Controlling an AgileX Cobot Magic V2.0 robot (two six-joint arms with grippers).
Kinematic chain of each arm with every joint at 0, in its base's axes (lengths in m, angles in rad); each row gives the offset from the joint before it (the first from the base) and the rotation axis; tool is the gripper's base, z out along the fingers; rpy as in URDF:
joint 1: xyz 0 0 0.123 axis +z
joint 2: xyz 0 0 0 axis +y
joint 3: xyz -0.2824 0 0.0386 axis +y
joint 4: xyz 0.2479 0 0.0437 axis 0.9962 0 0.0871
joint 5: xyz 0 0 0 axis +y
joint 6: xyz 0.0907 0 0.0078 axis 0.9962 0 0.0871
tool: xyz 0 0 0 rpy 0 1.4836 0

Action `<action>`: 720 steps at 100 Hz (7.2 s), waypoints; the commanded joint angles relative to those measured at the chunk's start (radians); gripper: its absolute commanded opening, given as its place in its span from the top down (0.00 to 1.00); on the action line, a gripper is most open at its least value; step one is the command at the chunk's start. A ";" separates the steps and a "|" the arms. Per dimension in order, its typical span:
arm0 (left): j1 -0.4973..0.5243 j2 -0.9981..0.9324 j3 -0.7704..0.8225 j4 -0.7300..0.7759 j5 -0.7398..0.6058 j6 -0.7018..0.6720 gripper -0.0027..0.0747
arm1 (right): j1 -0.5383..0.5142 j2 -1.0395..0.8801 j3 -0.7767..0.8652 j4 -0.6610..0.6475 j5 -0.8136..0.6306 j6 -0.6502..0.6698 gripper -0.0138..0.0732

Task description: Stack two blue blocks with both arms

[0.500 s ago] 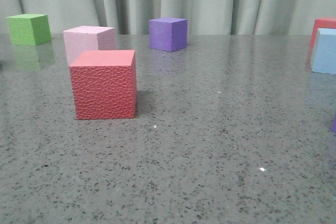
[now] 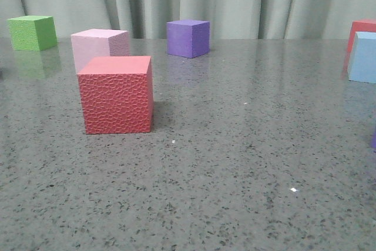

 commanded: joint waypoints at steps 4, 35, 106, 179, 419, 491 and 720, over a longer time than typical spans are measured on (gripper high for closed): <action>0.001 -0.034 0.027 0.000 -0.081 -0.004 0.99 | 0.000 -0.009 0.001 -0.012 -0.088 -0.006 0.92; 0.001 -0.034 0.027 0.000 -0.081 -0.004 0.99 | 0.000 -0.009 0.001 -0.012 -0.088 -0.006 0.92; 0.001 0.048 -0.234 -0.075 0.074 -0.004 0.99 | 0.000 -0.008 -0.233 -0.011 0.165 -0.006 0.92; 0.001 0.542 -0.830 -0.207 0.664 -0.004 0.99 | 0.000 0.326 -0.797 0.039 0.899 -0.006 0.92; -0.002 0.613 -0.842 -0.322 0.699 0.124 0.13 | -0.001 0.944 -1.038 0.075 0.746 0.138 0.12; -0.002 0.613 -0.842 -0.322 0.695 0.124 0.13 | -0.001 1.400 -1.313 0.075 0.730 0.223 0.12; -0.002 0.613 -0.842 -0.322 0.675 0.124 0.13 | 0.301 1.691 -1.649 0.047 0.907 0.250 0.39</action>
